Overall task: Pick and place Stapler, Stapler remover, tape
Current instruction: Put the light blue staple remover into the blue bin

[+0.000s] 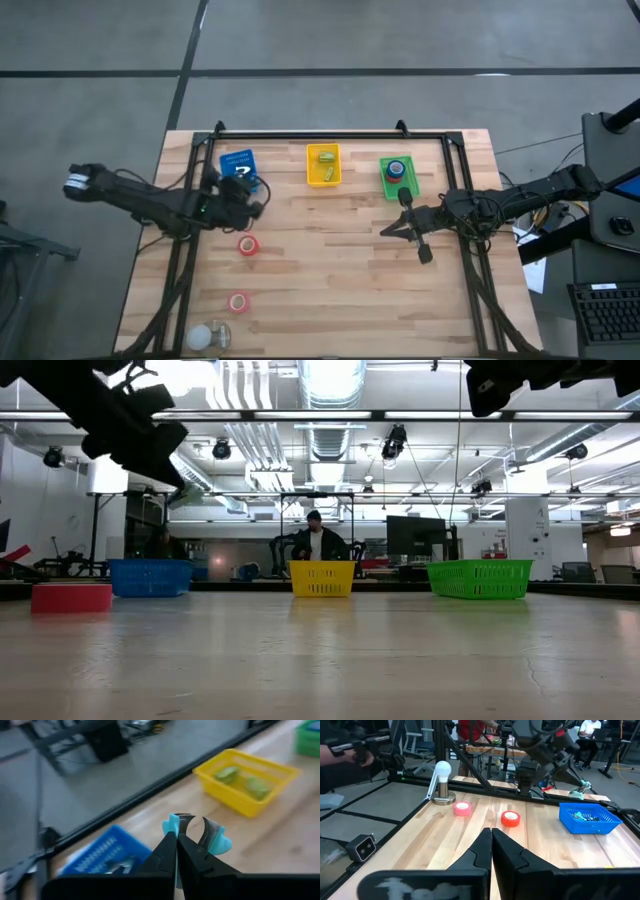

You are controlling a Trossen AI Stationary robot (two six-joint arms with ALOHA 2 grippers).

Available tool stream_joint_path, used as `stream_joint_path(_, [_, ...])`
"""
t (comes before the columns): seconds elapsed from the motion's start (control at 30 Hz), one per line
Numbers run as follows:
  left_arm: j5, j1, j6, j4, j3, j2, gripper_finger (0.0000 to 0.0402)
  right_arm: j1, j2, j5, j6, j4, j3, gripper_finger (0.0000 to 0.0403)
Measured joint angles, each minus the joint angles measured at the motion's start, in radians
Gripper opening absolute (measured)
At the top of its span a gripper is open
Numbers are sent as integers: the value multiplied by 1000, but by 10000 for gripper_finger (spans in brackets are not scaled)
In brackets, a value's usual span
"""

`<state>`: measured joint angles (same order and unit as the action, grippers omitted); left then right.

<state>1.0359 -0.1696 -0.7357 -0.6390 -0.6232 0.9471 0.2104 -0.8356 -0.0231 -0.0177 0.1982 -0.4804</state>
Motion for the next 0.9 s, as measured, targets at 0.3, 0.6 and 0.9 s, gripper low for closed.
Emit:
stream_joint_path(0.3, [-35,135,-100,-25,111,-42,12,0,0,0,0,0,0,8])
stream_joint_path(0.6, [-106,276,-99,-16,181,-44,12,0,0,0,0,0,0,8])
stream_joint_path(0.9, [-151,302,-97,-4,187,-30,14,0,0,0,-4,1,1,8])
